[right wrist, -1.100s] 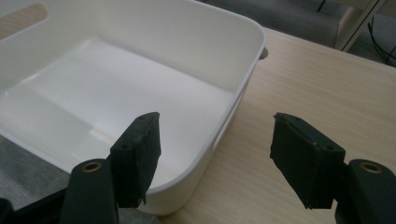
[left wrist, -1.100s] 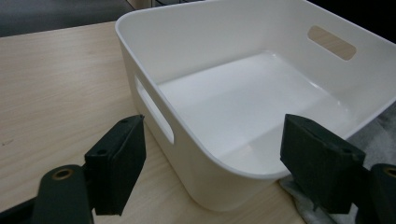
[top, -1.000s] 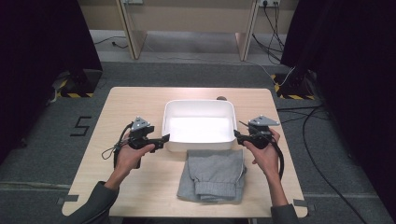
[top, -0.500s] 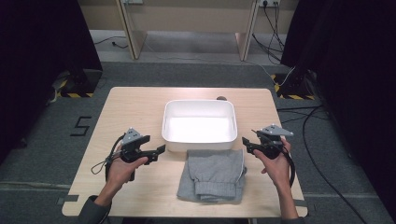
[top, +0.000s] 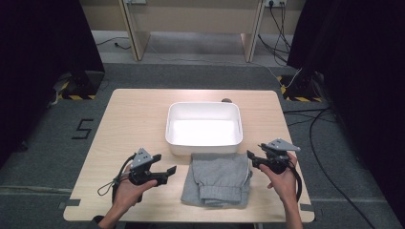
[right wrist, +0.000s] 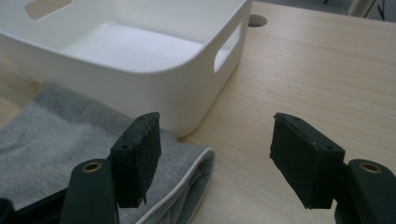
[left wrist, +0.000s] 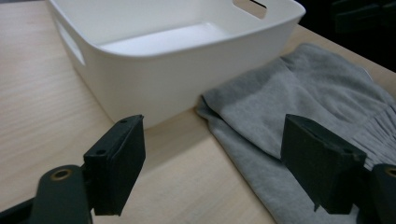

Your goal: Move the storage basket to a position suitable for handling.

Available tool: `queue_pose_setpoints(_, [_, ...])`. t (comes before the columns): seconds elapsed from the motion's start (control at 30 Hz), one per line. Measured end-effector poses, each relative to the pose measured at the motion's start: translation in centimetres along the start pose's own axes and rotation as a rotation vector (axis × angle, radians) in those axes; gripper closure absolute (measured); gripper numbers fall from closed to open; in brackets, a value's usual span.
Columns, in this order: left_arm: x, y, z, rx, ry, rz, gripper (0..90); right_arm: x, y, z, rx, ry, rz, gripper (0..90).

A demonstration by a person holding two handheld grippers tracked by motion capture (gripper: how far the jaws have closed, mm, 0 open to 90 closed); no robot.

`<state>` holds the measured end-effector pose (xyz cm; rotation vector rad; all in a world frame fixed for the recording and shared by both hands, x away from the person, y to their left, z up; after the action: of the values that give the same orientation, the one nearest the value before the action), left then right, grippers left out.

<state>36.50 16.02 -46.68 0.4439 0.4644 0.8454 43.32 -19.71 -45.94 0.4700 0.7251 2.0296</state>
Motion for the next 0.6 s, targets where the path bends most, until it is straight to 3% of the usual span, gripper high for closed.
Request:
queue_pose_setpoints(0.17, [-1.7,-0.9,-1.6,0.027,-0.011,-0.039,20.9,0.4,-0.1,-0.5,0.005,0.013,0.011,33.6])
queue_pose_setpoints(0.33, [-2.8,-1.6,-2.9,0.045,-0.015,-0.053,19.4,0.7,0.1,-0.8,-0.006,0.019,0.028,32.1])
queue_pose_setpoints(0.6, [-4.4,-2.7,-5.6,0.111,-0.017,-0.076,15.2,1.1,-0.7,-1.7,0.034,0.038,0.037,28.6])
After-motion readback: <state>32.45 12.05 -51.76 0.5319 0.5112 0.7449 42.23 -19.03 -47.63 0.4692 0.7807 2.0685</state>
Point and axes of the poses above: each handheld gripper's, and its own axes: y roughly backward along the jaws, z roughly out of its top, x roughly to its left, the point moved 6 cm from there along -y, roughly forward along the jaws, and after that the axes turned 4 degrees about x, right-handed, at the moved point
